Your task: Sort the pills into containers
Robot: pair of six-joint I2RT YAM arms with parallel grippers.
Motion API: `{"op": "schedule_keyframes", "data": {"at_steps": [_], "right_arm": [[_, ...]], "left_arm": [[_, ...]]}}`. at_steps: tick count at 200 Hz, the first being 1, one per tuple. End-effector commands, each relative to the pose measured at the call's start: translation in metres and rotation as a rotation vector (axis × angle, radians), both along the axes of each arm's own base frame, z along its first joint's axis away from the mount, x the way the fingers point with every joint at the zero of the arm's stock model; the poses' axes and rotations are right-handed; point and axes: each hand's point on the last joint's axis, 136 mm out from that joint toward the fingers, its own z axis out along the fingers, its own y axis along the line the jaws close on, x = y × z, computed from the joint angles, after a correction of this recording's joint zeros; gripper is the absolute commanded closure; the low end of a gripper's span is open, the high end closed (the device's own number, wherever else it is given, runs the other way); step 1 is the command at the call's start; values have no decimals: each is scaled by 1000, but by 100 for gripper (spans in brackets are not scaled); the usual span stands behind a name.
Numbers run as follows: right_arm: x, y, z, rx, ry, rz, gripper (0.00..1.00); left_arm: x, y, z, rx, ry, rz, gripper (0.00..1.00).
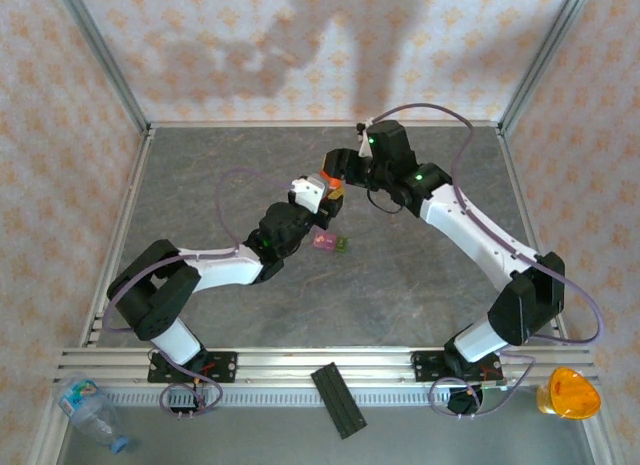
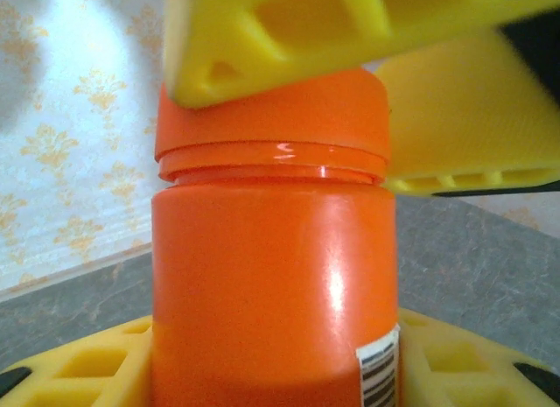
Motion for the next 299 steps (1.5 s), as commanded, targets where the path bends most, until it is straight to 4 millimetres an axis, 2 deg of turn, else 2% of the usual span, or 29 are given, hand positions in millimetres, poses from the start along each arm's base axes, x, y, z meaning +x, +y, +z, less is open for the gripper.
{"op": "schedule_keyframes", "data": {"at_steps": [1, 16, 49, 70, 88, 111, 146, 236, 299], "right_arm": [[1, -7, 26, 3, -29, -8, 31], [4, -23, 47, 34, -64, -25, 24], [0, -55, 86, 66, -134, -42, 19], [-7, -64, 96, 47, -167, 8, 18], [-17, -61, 100, 37, -184, 116, 18], [-36, -50, 100, 1, -196, 281, 19], [-48, -43, 92, -76, -145, 426, 19], [-51, -42, 71, -125, -51, 497, 19], [-50, -41, 64, -124, -27, 500, 28]], "left_arm": [[-18, -15, 60, -124, -168, -87, 100], [-19, -15, 60, -147, -154, -118, 100], [-24, -14, 65, -218, -129, -237, 100], [-31, -16, 74, -267, -122, -355, 100], [-36, -18, 83, -316, -96, -467, 100], [-43, -24, 91, -345, -59, -590, 100], [-51, -38, 92, -372, 20, -745, 100], [-47, -43, 78, -358, 69, -778, 100], [-45, -42, 77, -357, 72, -777, 100]]}}
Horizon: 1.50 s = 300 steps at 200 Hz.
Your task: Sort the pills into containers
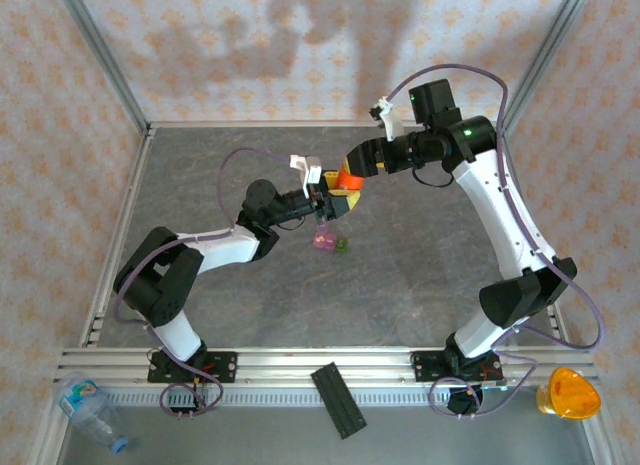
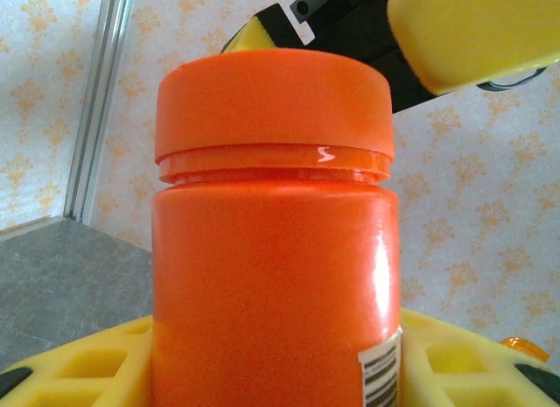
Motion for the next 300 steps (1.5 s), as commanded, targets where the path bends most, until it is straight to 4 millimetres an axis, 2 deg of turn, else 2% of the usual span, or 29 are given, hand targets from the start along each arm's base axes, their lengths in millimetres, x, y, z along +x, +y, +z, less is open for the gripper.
{"op": "schedule_keyframes", "data": {"at_steps": [1, 71, 105, 124, 187, 221, 252, 269, 300], "right_arm": [[-2, 1, 6, 9, -9, 16, 28], [-4, 4, -3, 14, 33, 30, 55], [-3, 5, -12, 14, 54, 1, 59], [-1, 7, -25, 0, 77, -44, 61], [6, 33, -85, -36, 161, -253, 62], [14, 50, -110, -9, 219, -351, 62], [18, 61, -118, -2, 237, -388, 62], [21, 60, -119, -6, 236, -400, 62], [26, 54, -104, -26, 199, -407, 57]], "left_arm": [[-1, 1, 20, -36, -65, -17, 100], [0, 1, 22, -36, -72, -20, 100], [4, 2, 22, -27, -83, 6, 100], [10, 6, 17, -9, -98, 62, 100], [30, 42, 11, 58, -231, 413, 100], [27, 44, 7, 111, -298, 542, 100], [28, 44, -2, 142, -307, 629, 100], [31, 45, -9, 149, -290, 645, 100], [36, 47, -20, 155, -254, 668, 100]]}}
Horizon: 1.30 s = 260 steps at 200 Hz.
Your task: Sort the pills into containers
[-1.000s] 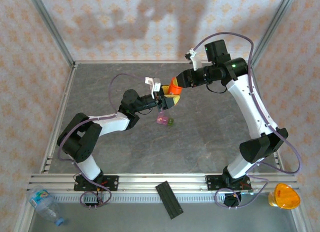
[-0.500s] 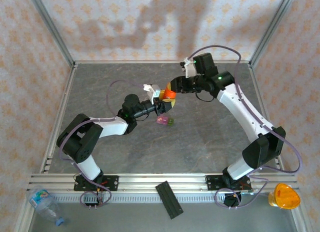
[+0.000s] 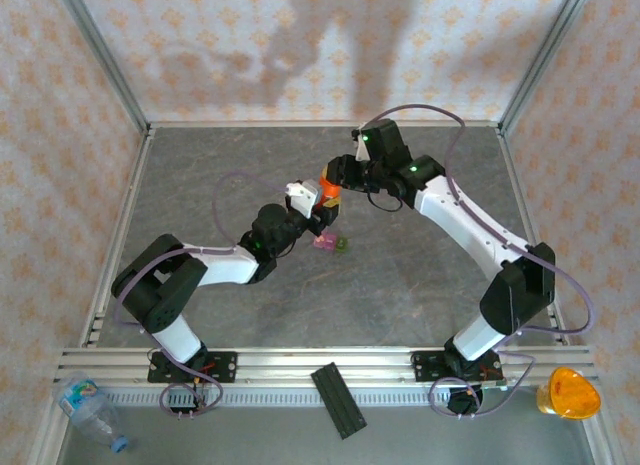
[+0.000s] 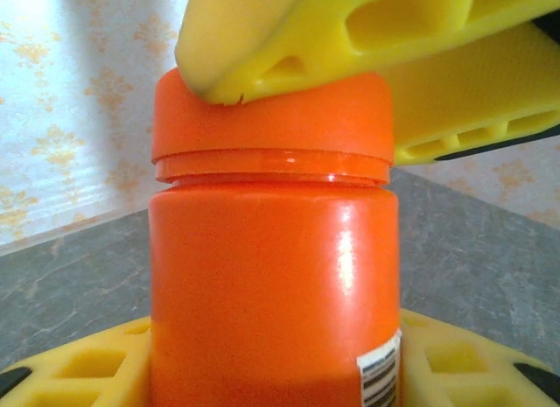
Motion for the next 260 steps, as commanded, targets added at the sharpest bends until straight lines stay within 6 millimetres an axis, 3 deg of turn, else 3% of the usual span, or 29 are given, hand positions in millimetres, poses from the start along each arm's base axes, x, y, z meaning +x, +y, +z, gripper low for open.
{"op": "schedule_keyframes", "data": {"at_steps": [1, 31, 58, 79, 122, 162, 260], "right_arm": [[-16, 11, -14, -29, 87, 34, 57], [-5, -9, 25, 16, 13, -6, 27], [-2, -35, 61, 47, -63, -34, 20], [-4, -51, 72, 24, -95, 14, 20], [-37, -50, 74, -111, -153, 365, 19], [-54, -45, 73, -155, -116, 547, 18], [-46, -34, 50, -169, -25, 597, 19]], "left_arm": [[-7, -1, 69, -133, -210, 16, 100], [-6, -1, 59, -133, -181, 18, 100], [-11, -3, 52, -130, -163, -15, 100], [-17, -8, 53, -151, -144, -90, 100], [-30, -25, 55, -197, -97, -286, 100], [-38, -33, 61, -230, -65, -395, 100], [-41, -36, 62, -240, -48, -429, 100]]}}
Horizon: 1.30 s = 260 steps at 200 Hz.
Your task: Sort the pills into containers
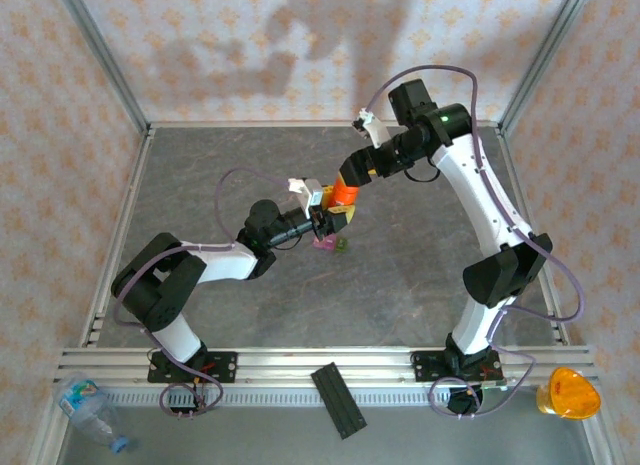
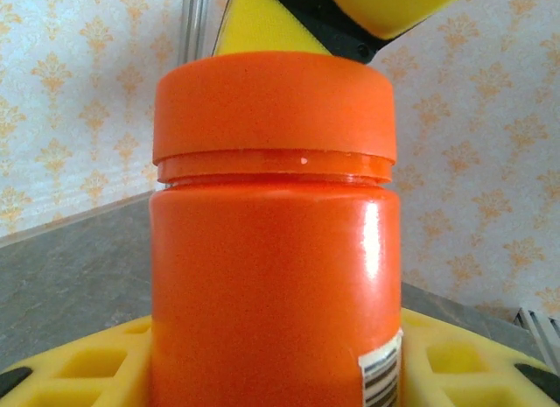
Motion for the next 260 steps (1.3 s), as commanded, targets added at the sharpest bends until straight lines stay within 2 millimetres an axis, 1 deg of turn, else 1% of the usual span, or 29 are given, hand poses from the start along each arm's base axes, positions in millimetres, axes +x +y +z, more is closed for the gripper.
{"op": "schedule_keyframes", "data": {"at_steps": [1, 91, 132, 151, 183, 202, 218, 235, 260], "right_arm": [[-9, 4, 4, 5, 2, 37, 19], [-8, 9, -10, -5, 39, 34, 27], [-8, 12, -14, -1, 55, 39, 28], [-7, 12, -16, -3, 61, 36, 33], [-9, 13, -20, -3, 76, 38, 48], [-11, 13, -24, -10, 91, 31, 56], [-12, 13, -29, -14, 99, 6, 57], [-9, 11, -38, -30, 100, -63, 61], [2, 5, -52, -65, 120, -230, 63]], "left_arm": [[1, 1, 24, -48, -68, -16, 100], [1, 2, 25, -48, -68, -11, 100], [2, 3, 24, -49, -65, -5, 100], [2, 3, 25, -50, -67, -5, 100], [3, 4, 24, -50, -65, -1, 100], [3, 5, 24, -51, -65, 3, 100], [4, 5, 24, -51, -67, 6, 100], [4, 5, 25, -51, -68, 7, 100], [5, 6, 26, -52, -73, 16, 100]]}}
